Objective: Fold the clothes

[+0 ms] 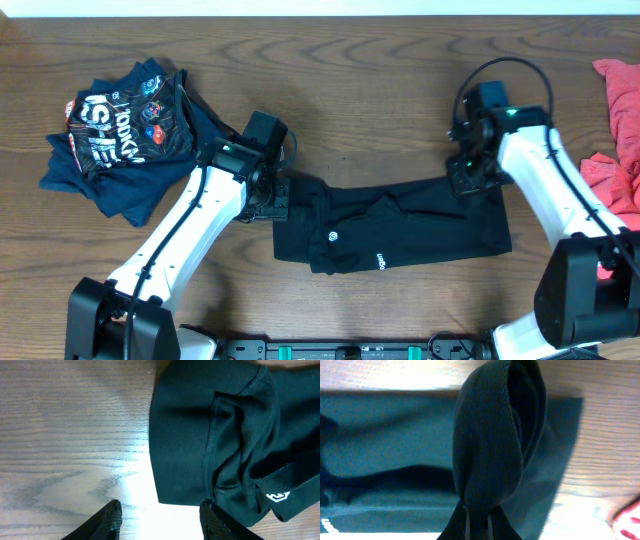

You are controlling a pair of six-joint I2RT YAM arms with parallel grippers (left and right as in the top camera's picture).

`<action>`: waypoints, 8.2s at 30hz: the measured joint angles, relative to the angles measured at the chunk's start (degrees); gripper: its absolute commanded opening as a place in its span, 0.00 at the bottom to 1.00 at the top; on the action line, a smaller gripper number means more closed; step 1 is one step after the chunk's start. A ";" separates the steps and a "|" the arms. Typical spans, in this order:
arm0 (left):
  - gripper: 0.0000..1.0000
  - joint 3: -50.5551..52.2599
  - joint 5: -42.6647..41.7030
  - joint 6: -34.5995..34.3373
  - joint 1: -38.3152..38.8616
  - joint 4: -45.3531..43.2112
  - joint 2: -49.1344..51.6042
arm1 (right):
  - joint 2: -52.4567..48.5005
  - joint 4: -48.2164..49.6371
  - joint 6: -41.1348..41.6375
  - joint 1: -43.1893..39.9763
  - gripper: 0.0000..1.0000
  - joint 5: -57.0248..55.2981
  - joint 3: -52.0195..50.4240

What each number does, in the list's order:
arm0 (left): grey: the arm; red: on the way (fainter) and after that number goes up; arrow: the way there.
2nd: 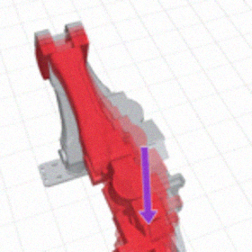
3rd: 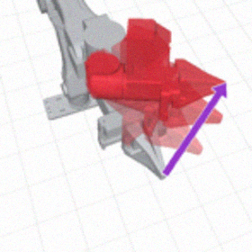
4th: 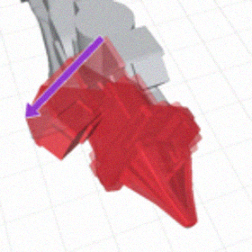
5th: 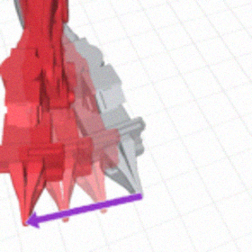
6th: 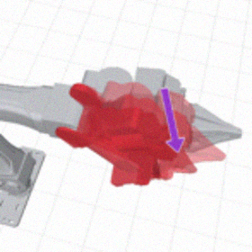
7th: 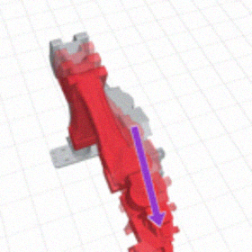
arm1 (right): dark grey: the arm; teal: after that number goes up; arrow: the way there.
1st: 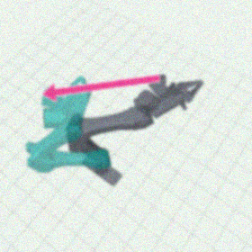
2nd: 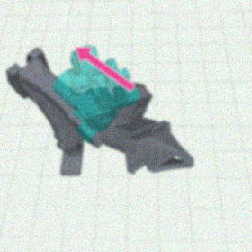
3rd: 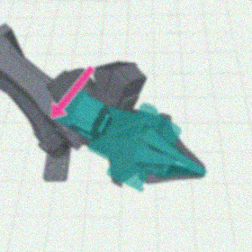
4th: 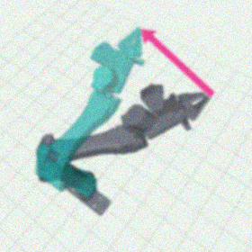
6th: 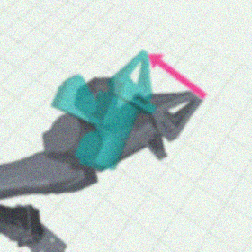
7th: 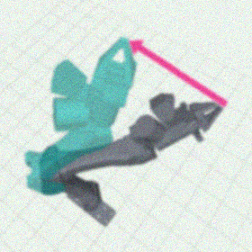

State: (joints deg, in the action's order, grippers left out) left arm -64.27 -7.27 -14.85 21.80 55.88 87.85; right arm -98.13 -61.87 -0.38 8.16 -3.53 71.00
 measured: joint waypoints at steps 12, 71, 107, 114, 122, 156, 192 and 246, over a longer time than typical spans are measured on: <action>0.53 0.00 0.00 0.02 0.00 0.02 0.00 | 0.00 1.51 1.46 5.95 0.38 3.98 -3.91; 0.06 4.81 -25.05 2.89 -0.07 -18.47 18.45 | 0.02 -0.02 13.86 -4.90 0.58 -7.23 -3.45; 0.06 -16.24 -8.83 9.73 -18.64 10.84 10.67 | 0.02 15.10 0.90 -3.13 0.41 15.02 -12.48; 0.06 -16.24 -8.83 10.03 -18.64 10.97 10.67 | 0.02 21.97 0.04 2.12 0.40 20.79 -16.35; 0.06 -16.90 -9.84 10.03 -18.60 11.32 10.67 | 0.02 24.26 -0.09 6.08 0.37 18.93 -17.81; 0.36 -18.71 -12.81 -7.67 19.96 -7.56 10.71 | 0.04 23.61 2.36 8.26 0.47 16.76 -19.06; 0.38 -16.94 -6.25 -4.57 4.42 -5.07 16.65 | 5.07 16.68 2.93 6.86 0.01 29.31 -20.92; 0.39 -16.94 -6.25 -4.57 5.16 -5.97 26.80 | 1.81 14.71 3.76 3.72 0.01 34.03 -21.94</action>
State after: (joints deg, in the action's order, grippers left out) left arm -81.21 -13.52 -19.42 26.96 49.91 114.65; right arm -96.31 -47.16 3.38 11.88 30.50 49.06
